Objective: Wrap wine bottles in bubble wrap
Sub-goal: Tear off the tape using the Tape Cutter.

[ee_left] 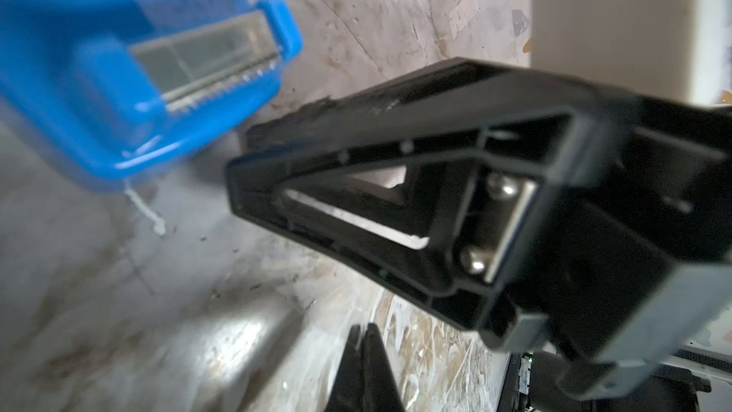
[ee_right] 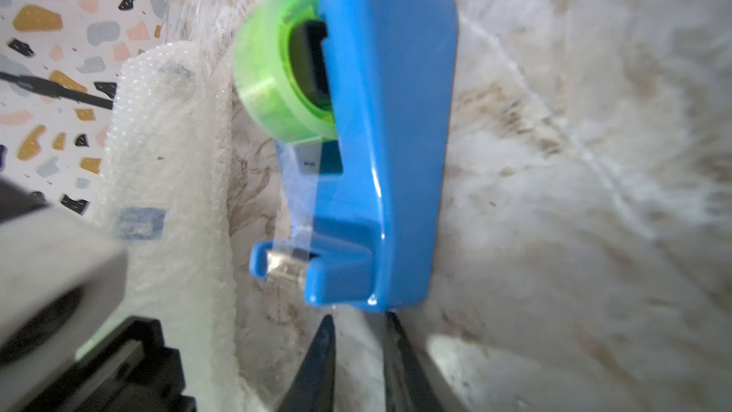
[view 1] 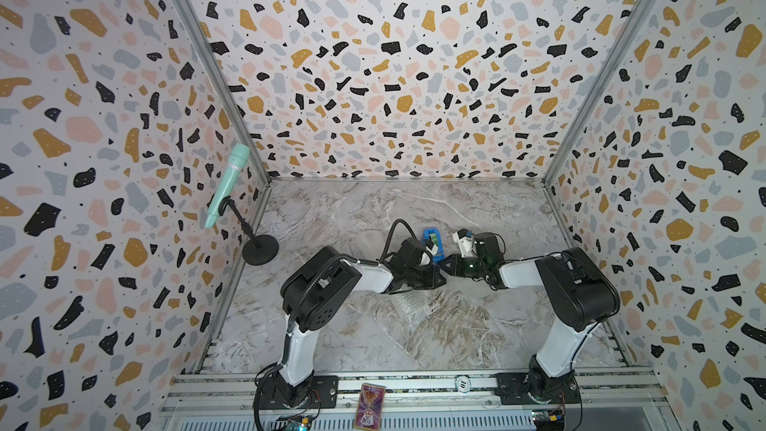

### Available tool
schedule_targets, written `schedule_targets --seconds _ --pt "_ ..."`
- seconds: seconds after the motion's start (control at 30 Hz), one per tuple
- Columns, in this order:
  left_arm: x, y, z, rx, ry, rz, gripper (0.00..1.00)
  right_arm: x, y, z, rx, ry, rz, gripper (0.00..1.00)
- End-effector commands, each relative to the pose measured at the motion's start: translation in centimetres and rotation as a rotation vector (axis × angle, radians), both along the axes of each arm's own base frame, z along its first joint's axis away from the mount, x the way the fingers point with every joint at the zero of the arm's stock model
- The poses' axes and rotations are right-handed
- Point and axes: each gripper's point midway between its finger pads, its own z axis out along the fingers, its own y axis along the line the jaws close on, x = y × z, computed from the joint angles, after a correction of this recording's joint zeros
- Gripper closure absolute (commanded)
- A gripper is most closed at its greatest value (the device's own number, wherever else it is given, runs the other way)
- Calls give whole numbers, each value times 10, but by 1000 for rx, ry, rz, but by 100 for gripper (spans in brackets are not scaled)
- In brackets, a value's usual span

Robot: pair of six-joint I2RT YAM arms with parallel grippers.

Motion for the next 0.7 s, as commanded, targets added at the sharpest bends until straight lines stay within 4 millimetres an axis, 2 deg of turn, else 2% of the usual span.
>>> schedule_targets --seconds 0.0,0.07,0.23,0.4,0.53,0.67 --pt "3 -3 25 36 -98 -83 100 -2 -19 10 -27 -9 -72 61" --pt "3 1 29 110 -153 -148 100 0 -24 27 -28 -45 -77 54" --pt "9 20 56 276 -307 -295 100 1 -44 66 -13 -133 -107 51" --pt "19 47 81 367 -397 -353 100 -9 -62 91 6 -213 -110 45" --pt "27 80 95 479 -461 -375 100 -26 -46 101 39 -263 -2 41" --pt "31 117 109 575 -524 -382 100 -52 -6 105 33 -305 175 32"
